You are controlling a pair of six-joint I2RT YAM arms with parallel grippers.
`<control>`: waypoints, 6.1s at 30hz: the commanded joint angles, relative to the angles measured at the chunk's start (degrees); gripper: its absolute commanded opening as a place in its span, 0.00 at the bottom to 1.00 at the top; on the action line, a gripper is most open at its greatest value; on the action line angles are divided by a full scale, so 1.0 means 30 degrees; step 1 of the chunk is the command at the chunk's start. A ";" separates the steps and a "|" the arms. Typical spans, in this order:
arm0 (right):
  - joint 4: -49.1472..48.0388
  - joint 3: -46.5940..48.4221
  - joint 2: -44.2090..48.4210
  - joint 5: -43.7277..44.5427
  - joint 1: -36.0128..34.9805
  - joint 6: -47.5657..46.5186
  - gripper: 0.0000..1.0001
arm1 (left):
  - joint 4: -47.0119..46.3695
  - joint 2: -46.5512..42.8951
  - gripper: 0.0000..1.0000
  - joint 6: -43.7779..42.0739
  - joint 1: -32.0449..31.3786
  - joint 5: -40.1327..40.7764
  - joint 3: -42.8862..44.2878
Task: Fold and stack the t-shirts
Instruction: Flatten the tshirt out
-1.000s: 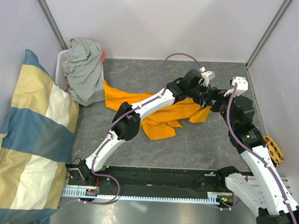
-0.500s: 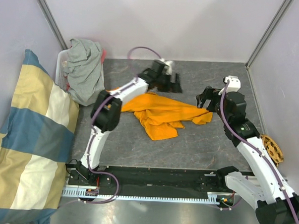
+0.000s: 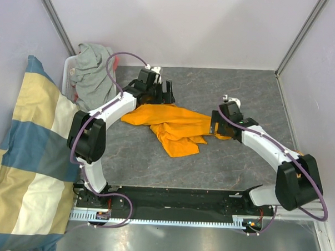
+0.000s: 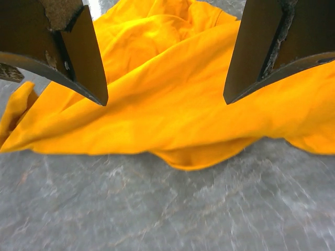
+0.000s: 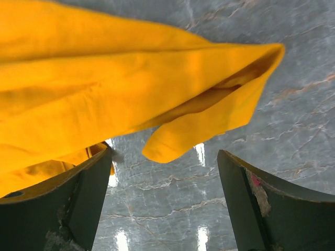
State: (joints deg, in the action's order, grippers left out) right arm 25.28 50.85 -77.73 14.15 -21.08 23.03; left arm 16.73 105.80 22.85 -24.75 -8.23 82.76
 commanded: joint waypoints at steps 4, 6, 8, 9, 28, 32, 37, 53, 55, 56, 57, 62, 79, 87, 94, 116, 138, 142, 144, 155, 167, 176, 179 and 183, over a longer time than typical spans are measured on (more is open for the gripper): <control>0.1008 0.1360 -0.1334 0.2635 -0.1585 0.0703 0.83 | -0.0889 -0.1105 1.00 -0.0615 0.0487 0.0195 -0.1364; 0.1037 0.1302 -0.1655 0.3103 -0.1615 0.0791 0.79 | -0.0977 -0.1252 1.00 -0.0673 0.0633 0.0194 -0.1658; 0.1008 0.1273 -0.1861 0.3425 -0.1616 0.0820 0.77 | -0.1007 -0.1456 1.00 -0.0673 0.0750 0.0107 -0.1834; 0.0979 0.1273 -0.2094 0.3659 -0.1645 0.0937 0.73 | -0.1036 -0.1545 1.00 -0.0674 0.0867 0.0077 -0.2038; 0.0156 0.1155 -0.3183 0.4362 -0.1879 0.1406 0.00 | -0.1183 -0.2835 1.00 -0.0878 0.2157 -0.0011 -0.3505; 0.1619 0.2117 -0.1309 0.5824 -0.1880 0.1407 0.00 | -0.1124 -0.2981 1.00 -0.1084 0.2303 0.0193 -0.3622; 0.4315 0.4140 0.1470 0.8052 -0.1850 0.1582 0.00 | -0.0802 -0.2981 1.00 -0.1377 0.2567 0.0925 -0.3535; 0.7481 0.6283 0.4377 1.2654 -0.1382 0.3164 0.00 | 0.0282 -0.1546 1.00 -0.1084 0.3768 0.1511 -0.2832; 0.7453 0.6049 0.4787 1.2685 -0.1032 0.3281 0.00 | 0.0428 -0.1224 1.00 -0.1084 0.3769 0.1716 -0.2715; 0.7424 0.6019 0.4846 1.2598 -0.0914 0.3253 0.00 | 0.0487 -0.1107 1.00 -0.1084 0.3769 0.1921 -0.2685; 0.7453 0.5990 0.4905 1.2539 -0.0796 0.3252 0.00 | 0.0516 -0.0961 1.00 -0.1084 0.3769 0.1981 -0.2598; 0.7337 0.5785 0.4847 1.1925 -0.0532 0.3165 0.00 | 0.0634 0.0153 1.00 -0.0762 0.3798 0.1717 -0.2041; 0.6838 0.5462 0.4613 1.1162 -0.0414 0.2989 0.01 | 0.0663 0.1618 0.72 -0.0732 0.3769 0.1659 -0.1630; 0.6692 0.5345 0.4525 1.1103 -0.0385 0.2930 0.01 | 0.0780 0.1941 0.02 -0.0732 0.3769 0.1922 -0.1338; 0.6341 0.5052 0.4495 1.1161 -0.0327 0.3105 0.00 | 0.2477 0.0305 0.02 -0.1230 0.3769 0.2069 0.1119; 0.6398 0.6338 0.5784 1.3178 -0.0005 0.2931 0.00 | 0.9010 -0.5940 0.02 -0.3368 0.3914 0.2069 1.2484; 0.3470 0.9271 0.6781 1.7371 0.0406 -0.0731 0.00 | 1.1708 -0.8576 0.02 -0.5770 0.4589 0.7925 1.8878; 0.3498 0.9067 0.6897 1.7607 0.0494 -0.0849 0.00 | 1.1737 -0.8898 0.02 -0.6152 0.4589 0.8426 1.8236; 0.3498 0.8746 0.7043 1.7374 0.0494 -0.0879 0.01 | 1.1737 -0.8928 0.02 -0.6153 0.4589 0.8427 1.7739; 0.3704 0.5699 0.5936 1.5530 0.1079 0.0994 0.02 | 0.8700 -0.7966 0.02 -0.5100 0.4589 0.7462 1.1267; 0.1156 0.3880 0.0778 1.2952 0.1578 0.3076 0.00 | 0.4971 0.3310 0.02 -0.4131 0.4560 0.5706 1.4212; 0.0891 0.3237 0.0306 1.1719 0.1578 0.3428 0.00 | 0.3856 0.8592 0.47 -0.4014 0.4589 0.5583 1.8938; 0.0891 0.3060 0.0451 1.1513 0.1578 0.3487 0.00 | 0.3915 0.6875 1.00 -0.3432 0.4560 0.5732 1.7595; 0.0774 0.2650 0.0774 1.1308 0.1607 0.3546 0.00 | 0.2223 0.1817 1.00 -0.2141 0.3831 0.5760 1.0355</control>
State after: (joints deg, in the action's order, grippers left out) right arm 29.23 59.92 -76.88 48.86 -16.60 32.62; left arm 30.96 128.64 11.40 -11.38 8.40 128.84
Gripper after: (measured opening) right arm 0.013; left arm 0.994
